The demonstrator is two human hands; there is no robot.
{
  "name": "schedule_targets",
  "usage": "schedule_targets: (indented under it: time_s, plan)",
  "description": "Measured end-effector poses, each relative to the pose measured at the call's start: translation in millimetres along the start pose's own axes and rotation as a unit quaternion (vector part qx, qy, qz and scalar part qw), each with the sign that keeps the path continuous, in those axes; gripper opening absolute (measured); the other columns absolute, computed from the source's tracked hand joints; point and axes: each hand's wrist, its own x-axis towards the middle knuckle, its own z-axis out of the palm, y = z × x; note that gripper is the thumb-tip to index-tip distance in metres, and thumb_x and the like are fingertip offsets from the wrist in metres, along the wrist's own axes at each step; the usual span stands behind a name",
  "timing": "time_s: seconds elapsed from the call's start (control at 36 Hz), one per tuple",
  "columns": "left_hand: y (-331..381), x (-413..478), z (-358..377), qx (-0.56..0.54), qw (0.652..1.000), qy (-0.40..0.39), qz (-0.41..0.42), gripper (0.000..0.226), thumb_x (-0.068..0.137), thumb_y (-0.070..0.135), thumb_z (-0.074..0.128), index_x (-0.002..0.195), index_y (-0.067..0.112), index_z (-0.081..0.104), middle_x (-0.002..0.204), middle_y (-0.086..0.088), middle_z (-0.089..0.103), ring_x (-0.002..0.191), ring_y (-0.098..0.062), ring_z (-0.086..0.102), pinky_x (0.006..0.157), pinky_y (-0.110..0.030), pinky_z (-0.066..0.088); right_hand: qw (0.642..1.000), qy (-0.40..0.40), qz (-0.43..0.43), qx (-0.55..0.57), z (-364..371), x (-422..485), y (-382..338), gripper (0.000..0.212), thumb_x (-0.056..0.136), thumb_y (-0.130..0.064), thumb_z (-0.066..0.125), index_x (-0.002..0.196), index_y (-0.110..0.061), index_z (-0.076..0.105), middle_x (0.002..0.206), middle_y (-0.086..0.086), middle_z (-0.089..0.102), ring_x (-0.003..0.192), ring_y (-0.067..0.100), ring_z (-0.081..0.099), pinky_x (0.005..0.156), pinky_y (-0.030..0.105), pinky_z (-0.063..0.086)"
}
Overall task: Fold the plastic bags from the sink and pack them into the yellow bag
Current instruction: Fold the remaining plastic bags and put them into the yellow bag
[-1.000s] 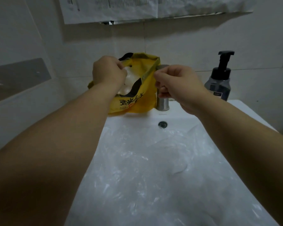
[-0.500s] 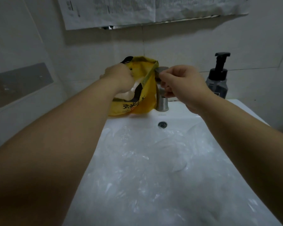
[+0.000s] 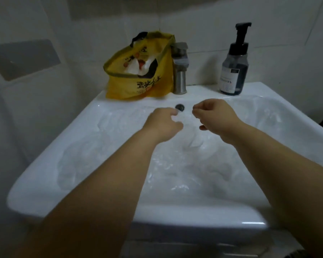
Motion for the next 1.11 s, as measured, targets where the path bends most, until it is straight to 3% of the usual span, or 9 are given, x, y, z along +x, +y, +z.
schedule_targets:
  time_s: [0.14,0.25,0.31,0.44,0.64,0.78,0.92,1.03,1.11]
  plan:
    - [-7.9,-6.9,26.0,0.095,0.978,-0.179,-0.055,0.097,0.085,0.035,0.071,0.155,0.020,0.007,0.155,-0.005,0.030,0.137,-0.026,0.037,0.101,-0.032,0.039,0.993,-0.032,0.014,-0.113,0.7,5.4,18.2,0.043,0.091,-0.001,0.051,0.131,-0.018,0.054,0.130,0.008,0.055,0.101,0.024,0.060,0.081,0.029,0.052]
    - [-11.8,1.9,25.4,0.042,0.988,-0.140,-0.054,0.028,0.083,0.029,0.072,0.106,0.014,0.064,0.101,-0.005,0.064,0.087,-0.020,0.059,0.069,-0.026,0.045,0.981,-0.082,-0.011,-0.178,3.5,8.8,21.3,0.069,0.088,0.003,0.055,0.147,-0.022,0.031,0.144,0.009,0.042,0.118,0.027,0.052,0.080,0.028,0.046]
    - [-11.7,6.5,18.9,-0.022,0.994,-0.102,-0.029,0.017,0.087,0.026,0.068,0.080,0.011,0.064,0.075,-0.001,0.055,0.066,-0.016,0.051,0.057,-0.024,0.038,0.970,-0.133,-0.002,-0.205,5.4,8.8,21.0,0.075,0.087,-0.004,0.063,0.149,-0.025,0.026,0.136,0.004,0.044,0.112,0.026,0.052,0.077,0.030,0.051]
    - [-11.8,20.4,0.8,-0.200,0.979,0.023,-0.007,0.010,0.091,0.022,0.063,0.091,0.013,0.067,0.084,-0.004,0.058,0.074,-0.016,0.052,0.065,-0.026,0.039,0.991,-0.108,0.077,0.031,1.8,14.8,12.2,0.014,0.096,-0.019,0.055,0.108,-0.012,0.057,0.100,0.007,0.057,0.086,0.019,0.058,0.058,0.025,0.054]
    - [-20.8,24.3,-0.8,-0.258,0.962,0.081,-0.036,0.015,0.089,0.027,0.065,0.080,0.016,0.060,0.076,0.002,0.058,0.067,-0.012,0.054,0.061,-0.024,0.043,0.926,-0.048,0.140,0.348,-5.6,21.6,1.7,0.010,0.094,-0.011,0.057,0.103,-0.008,0.057,0.105,0.012,0.062,0.093,0.025,0.064,0.072,0.034,0.060]
    - [-18.1,24.5,-6.0,-0.338,0.936,0.063,-0.079,0.010,0.089,0.032,0.063,0.081,0.025,0.066,0.085,0.006,0.064,0.072,-0.012,0.063,0.070,-0.028,0.048,0.927,-0.011,0.113,0.357,-8.9,19.8,-0.8,0.010,0.095,-0.016,0.056,0.087,-0.015,0.050,0.070,0.004,0.053,0.074,0.018,0.051,0.096,0.043,0.051]
    - [-16.2,25.3,-5.4,-0.450,0.891,0.017,-0.064,0.012,0.096,0.019,0.057,0.100,0.018,0.069,0.096,-0.001,0.071,0.091,-0.020,0.070,0.079,-0.034,0.054,0.968,0.051,0.064,0.237,-3.6,17.5,-2.3,0.035,0.090,-0.038,0.062,0.110,-0.013,0.048,0.100,0.017,0.053,0.105,0.030,0.057,0.098,0.042,0.048]
    - [-13.5,23.5,-6.6,-0.504,0.863,-0.013,-0.046,0.021,0.100,0.013,0.049,0.115,0.009,0.063,0.099,-0.006,0.071,0.085,-0.016,0.070,0.080,-0.031,0.056,0.976,-0.007,0.075,0.206,-0.8,17.7,-3.5,0.036,0.091,-0.047,0.057,0.084,-0.011,0.054,0.072,0.005,0.050,0.079,0.022,0.044,0.091,0.039,0.051]
    - [-12.6,22.0,-5.4,-0.495,0.868,-0.036,-0.031,0.015,0.099,0.010,0.050,0.107,0.009,0.063,0.091,-0.003,0.071,0.081,-0.015,0.069,0.083,-0.033,0.056,0.982,-0.060,0.095,0.152,0.4,17.9,2.5,0.057,0.092,-0.057,0.047,0.116,-0.006,0.058,0.107,0.004,0.059,0.100,0.022,0.053,0.090,0.035,0.042]
